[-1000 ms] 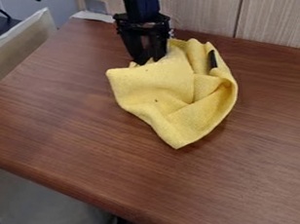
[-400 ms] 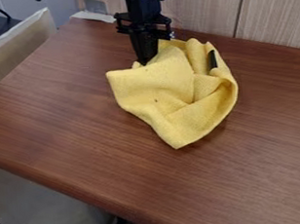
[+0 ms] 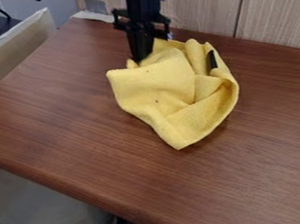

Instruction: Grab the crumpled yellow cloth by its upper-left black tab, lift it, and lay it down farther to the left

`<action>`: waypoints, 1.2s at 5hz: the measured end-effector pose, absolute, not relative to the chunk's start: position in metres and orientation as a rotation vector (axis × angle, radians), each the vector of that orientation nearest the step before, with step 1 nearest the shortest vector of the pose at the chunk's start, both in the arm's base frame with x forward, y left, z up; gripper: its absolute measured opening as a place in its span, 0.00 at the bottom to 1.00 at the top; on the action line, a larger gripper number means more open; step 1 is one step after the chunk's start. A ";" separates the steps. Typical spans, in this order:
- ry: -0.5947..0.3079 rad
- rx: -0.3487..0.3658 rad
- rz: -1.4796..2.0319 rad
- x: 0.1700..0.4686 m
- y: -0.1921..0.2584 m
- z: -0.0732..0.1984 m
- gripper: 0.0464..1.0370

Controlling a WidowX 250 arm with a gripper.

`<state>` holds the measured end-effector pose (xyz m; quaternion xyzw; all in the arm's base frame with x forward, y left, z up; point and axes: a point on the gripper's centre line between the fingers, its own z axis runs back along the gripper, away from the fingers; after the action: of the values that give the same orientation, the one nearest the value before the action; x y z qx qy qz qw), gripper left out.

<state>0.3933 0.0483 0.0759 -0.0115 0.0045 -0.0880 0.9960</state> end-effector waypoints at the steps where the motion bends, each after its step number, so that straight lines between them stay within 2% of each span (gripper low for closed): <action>1: -0.025 -0.005 -0.200 0.403 0.053 0.097 0.02; 4: -0.104 0.033 -0.090 0.414 0.118 0.151 0.02; 5: -0.051 0.009 -0.040 0.412 0.138 0.133 0.02; 6: -0.055 -0.024 0.023 0.408 0.150 0.123 0.02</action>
<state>0.4078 0.1503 0.1225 -0.0118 -0.0273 0.0114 0.9995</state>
